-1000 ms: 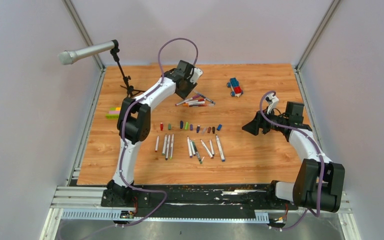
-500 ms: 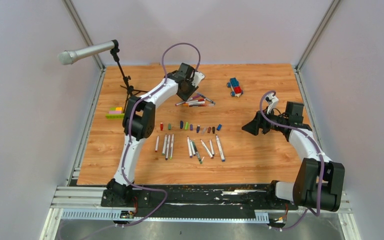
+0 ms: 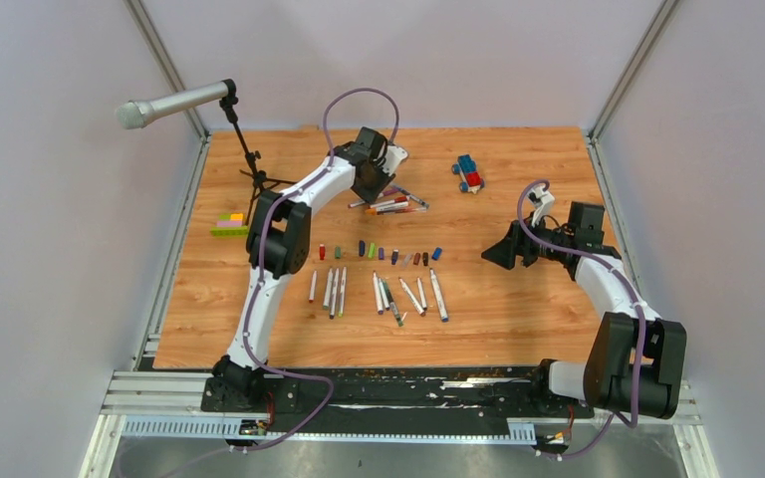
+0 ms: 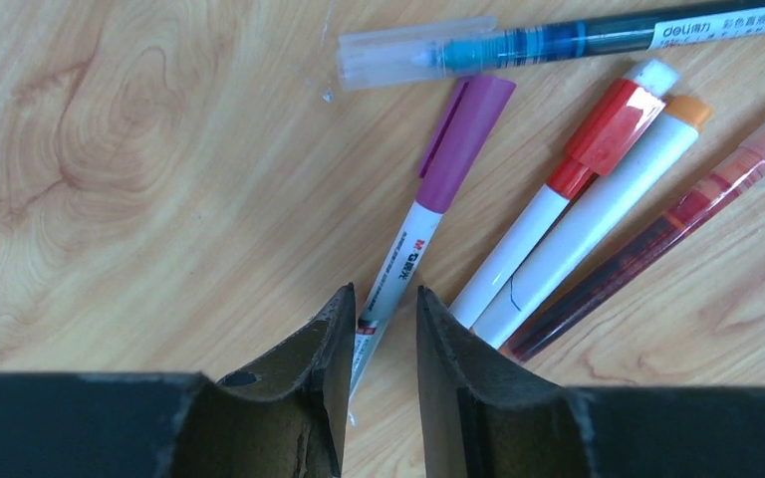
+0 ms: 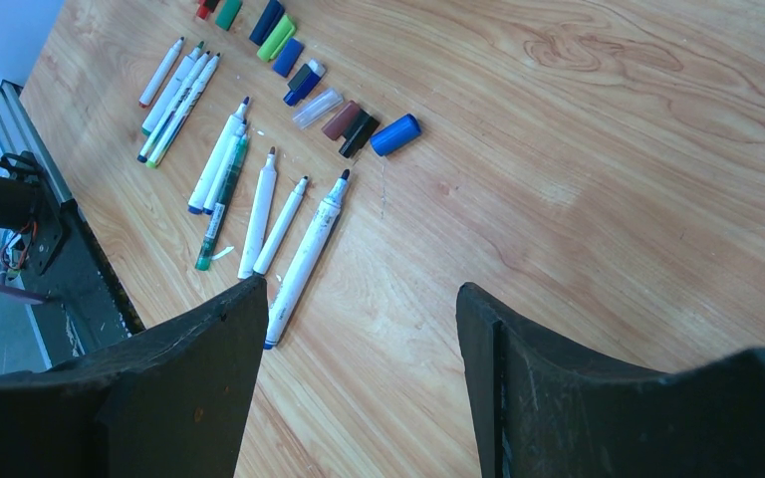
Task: Open the pen caps
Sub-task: Pick up the pen from the center of the board.
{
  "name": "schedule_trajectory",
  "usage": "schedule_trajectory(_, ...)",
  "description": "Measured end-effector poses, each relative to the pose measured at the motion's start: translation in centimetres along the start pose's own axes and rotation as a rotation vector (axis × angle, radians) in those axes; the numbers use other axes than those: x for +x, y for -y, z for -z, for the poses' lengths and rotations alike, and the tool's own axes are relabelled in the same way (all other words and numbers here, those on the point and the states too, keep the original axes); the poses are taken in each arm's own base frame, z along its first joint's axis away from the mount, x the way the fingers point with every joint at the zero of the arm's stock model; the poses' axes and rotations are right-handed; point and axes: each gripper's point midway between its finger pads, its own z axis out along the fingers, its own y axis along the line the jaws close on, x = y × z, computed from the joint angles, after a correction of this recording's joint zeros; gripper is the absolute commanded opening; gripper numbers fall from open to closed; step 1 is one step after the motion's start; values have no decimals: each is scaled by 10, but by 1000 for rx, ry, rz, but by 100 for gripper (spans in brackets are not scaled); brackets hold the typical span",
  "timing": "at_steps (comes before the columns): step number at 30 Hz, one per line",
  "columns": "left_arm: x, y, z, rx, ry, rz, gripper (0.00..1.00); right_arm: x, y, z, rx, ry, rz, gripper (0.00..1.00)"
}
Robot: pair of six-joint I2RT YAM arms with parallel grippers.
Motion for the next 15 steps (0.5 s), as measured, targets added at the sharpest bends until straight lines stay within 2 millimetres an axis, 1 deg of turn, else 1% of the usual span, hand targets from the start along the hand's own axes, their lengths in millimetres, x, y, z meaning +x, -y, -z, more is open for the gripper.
schedule_trajectory(4, 4, -4, 0, 9, -7, 24, 31, 0, 0, 0, 0, 0, 0, 70)
schedule_trajectory(6, 6, -7, 1, 18, -7, 47, 23, 0, 0, 0, -1, 0, -1, 70)
schedule_trajectory(8, 9, -12, 1, 17, -12, 77, 20, 0, 0, 0, -1, 0, -1, 70)
schedule_trajectory(11, 16, -23, 2, 3, -6, 121, 12, -1, 0, 0, -1, 1, 1, 69)
schedule_trajectory(14, 25, -31, 6, -26, -9, 151, 0, -2, 0, 0, 0, 2, 3, 70)
schedule_trajectory(15, 29, -34, 8, -40, -12, 161, 0, -2, 0, 0, -1, 2, 3, 70)
